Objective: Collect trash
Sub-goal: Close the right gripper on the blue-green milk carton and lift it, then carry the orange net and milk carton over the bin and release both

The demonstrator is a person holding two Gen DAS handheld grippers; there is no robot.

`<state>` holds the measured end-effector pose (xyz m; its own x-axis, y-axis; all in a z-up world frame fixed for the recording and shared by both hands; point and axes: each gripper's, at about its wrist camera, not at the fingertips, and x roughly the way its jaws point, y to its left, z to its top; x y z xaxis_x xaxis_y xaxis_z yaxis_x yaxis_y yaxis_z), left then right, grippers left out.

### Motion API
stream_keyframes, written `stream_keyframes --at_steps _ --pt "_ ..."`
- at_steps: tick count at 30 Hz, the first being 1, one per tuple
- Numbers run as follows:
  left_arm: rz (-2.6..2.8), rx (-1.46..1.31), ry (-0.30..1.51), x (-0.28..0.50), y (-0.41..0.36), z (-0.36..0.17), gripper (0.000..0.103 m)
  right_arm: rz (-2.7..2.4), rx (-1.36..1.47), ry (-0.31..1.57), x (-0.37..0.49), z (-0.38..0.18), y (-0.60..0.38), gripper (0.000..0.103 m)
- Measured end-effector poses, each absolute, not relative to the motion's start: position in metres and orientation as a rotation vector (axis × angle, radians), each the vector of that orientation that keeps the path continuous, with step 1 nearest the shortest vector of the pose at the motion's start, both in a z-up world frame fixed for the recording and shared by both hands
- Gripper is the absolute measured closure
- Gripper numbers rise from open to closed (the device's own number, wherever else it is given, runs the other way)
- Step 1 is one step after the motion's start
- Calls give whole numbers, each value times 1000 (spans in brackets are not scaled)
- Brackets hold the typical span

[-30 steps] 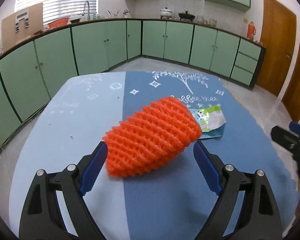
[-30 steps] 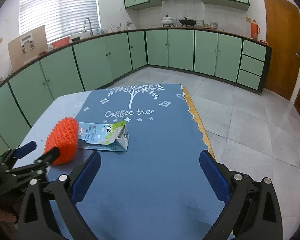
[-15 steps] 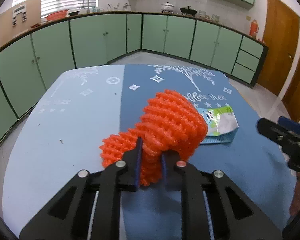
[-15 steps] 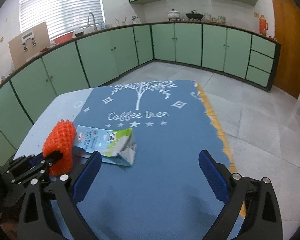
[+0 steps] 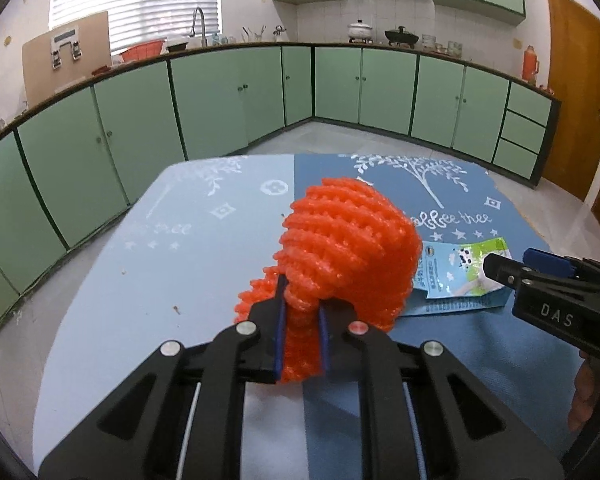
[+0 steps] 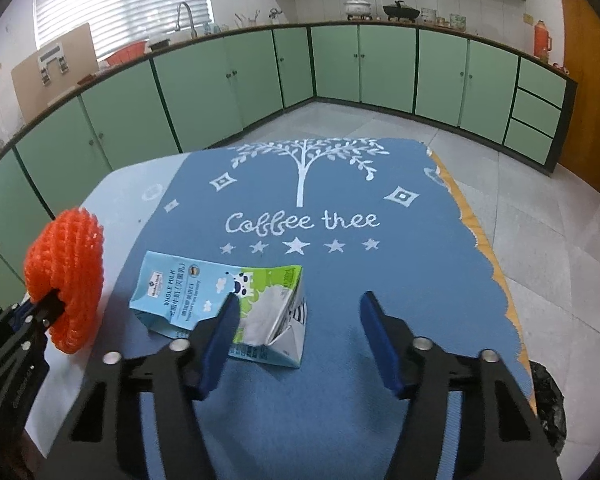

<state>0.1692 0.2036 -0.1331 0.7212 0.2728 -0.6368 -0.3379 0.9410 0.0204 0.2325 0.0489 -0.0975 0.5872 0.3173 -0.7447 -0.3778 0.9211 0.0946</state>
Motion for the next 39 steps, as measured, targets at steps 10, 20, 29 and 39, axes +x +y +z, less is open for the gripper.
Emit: stream_keyframes --at_steps 10,20,29,39 --pt "301 -156 719 175 209 -138 91 456 -76 862 231 -95 58 92" --pt "267 -165 685 167 195 -120 91 478 -43 830 218 -68 30 95" --pt "174 -144 659 164 152 -104 91 421 16 806 200 -42 -34 96" --pt "4 -104 641 170 68 -94 91 271 82 771 179 -19 -134 96"
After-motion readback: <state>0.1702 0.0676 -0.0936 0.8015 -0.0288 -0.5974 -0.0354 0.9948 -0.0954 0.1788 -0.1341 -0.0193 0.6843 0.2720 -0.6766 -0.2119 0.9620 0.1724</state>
